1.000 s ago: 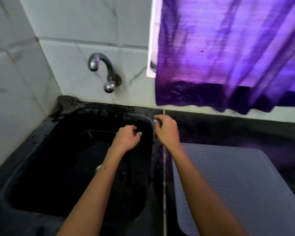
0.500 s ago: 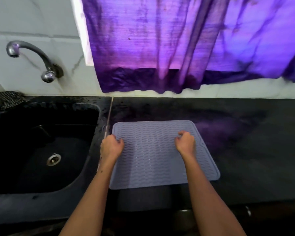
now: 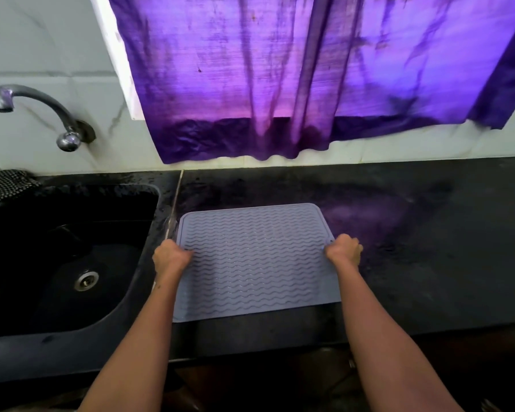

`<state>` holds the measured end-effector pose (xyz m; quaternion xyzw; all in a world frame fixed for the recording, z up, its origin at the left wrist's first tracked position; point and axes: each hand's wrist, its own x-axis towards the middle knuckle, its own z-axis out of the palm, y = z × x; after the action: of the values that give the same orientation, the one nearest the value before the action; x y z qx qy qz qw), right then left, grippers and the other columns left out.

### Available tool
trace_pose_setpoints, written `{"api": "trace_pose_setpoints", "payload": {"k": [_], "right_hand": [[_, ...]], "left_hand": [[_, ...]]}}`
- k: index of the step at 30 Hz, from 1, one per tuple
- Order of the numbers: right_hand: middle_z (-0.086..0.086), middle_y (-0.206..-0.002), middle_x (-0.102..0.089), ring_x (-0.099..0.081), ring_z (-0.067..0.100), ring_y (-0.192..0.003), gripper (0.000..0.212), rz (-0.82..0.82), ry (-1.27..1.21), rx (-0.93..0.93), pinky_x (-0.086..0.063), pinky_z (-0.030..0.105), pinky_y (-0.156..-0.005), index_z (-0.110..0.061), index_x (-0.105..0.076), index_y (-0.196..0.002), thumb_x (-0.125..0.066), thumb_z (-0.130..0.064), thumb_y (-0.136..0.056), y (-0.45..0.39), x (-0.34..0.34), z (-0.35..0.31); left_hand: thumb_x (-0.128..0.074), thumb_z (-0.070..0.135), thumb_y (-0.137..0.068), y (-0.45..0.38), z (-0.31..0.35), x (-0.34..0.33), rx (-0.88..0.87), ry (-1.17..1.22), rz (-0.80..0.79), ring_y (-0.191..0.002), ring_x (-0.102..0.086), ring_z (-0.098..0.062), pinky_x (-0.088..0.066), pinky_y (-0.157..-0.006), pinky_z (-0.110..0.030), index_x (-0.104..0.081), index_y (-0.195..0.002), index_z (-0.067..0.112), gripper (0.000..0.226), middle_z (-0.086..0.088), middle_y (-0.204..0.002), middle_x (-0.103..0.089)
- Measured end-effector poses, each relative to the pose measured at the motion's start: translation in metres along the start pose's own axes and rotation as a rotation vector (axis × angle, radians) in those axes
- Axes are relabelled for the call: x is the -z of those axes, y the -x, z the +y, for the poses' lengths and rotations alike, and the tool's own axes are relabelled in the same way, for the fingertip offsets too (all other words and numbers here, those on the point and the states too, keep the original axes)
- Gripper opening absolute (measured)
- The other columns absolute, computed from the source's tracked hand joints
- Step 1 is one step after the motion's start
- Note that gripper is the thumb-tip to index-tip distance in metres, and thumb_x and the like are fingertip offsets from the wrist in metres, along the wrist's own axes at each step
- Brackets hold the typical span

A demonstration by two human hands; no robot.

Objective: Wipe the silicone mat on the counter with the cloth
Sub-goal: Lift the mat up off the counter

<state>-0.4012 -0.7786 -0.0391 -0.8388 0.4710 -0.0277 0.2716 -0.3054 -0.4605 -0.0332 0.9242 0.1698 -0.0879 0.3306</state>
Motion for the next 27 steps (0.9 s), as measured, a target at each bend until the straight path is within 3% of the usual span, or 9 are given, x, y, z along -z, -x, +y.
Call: {"api": "trace_pose_setpoints", "payload": {"k": [4,8,13,20,27], "right_hand": [[0.020,-0.136,-0.040,-0.046,0.038,-0.120,0.051,-0.067,-0.064,-0.048,-0.043,0.042,-0.098,-0.002,-0.052,-0.127,-0.066,-0.029,-0.086,-0.010,0.005,-0.002],[0.021,-0.129,-0.053,-0.054,0.037,-0.116,0.052,-0.113,-0.119,-0.093,-0.047,0.042,-0.093,0.001,-0.052,-0.125,-0.070,-0.026,-0.084,-0.016,0.006,-0.005],[0.020,-0.123,-0.058,-0.057,0.036,-0.111,0.030,-0.047,-0.154,-0.134,-0.048,0.037,-0.085,0.000,-0.057,-0.117,-0.058,-0.015,-0.091,-0.019,0.000,-0.008],[0.022,-0.118,-0.060,-0.059,0.039,-0.106,0.029,0.071,-0.201,-0.141,-0.049,0.039,-0.081,-0.002,-0.062,-0.113,-0.043,-0.007,-0.092,-0.020,0.000,-0.021],[0.019,-0.120,-0.061,-0.058,0.038,-0.109,0.029,0.172,-0.146,0.020,-0.048,0.040,-0.085,-0.010,-0.066,-0.112,-0.046,-0.007,-0.091,-0.011,0.017,-0.052]], "left_hand": [[-0.073,0.020,-0.077,-0.006,0.002,-0.001,0.041,-0.005,-0.011,-0.117,-0.051,-0.042,-0.047,-0.094,-0.047,-0.060,-0.112,-0.005,0.044,-0.026,-0.121,-0.057],[-0.078,0.021,-0.074,-0.010,0.000,-0.004,0.070,0.016,0.005,-0.115,-0.053,-0.042,-0.048,-0.094,-0.048,-0.062,-0.108,-0.006,0.046,-0.027,-0.118,-0.059],[-0.077,0.024,-0.075,-0.015,-0.001,-0.004,0.090,0.103,0.027,-0.106,-0.059,-0.040,-0.049,-0.089,-0.044,-0.066,-0.100,-0.003,0.038,-0.024,-0.109,-0.065],[-0.070,0.024,-0.081,-0.016,-0.001,-0.003,0.081,0.183,0.066,-0.109,-0.059,-0.037,-0.049,-0.091,-0.042,-0.070,-0.103,0.010,0.026,-0.020,-0.112,-0.066],[-0.072,0.019,-0.079,-0.017,0.012,0.021,0.074,0.232,0.053,-0.109,-0.059,-0.033,-0.047,-0.095,-0.037,-0.069,-0.095,0.012,0.018,-0.014,-0.113,-0.066]]}}
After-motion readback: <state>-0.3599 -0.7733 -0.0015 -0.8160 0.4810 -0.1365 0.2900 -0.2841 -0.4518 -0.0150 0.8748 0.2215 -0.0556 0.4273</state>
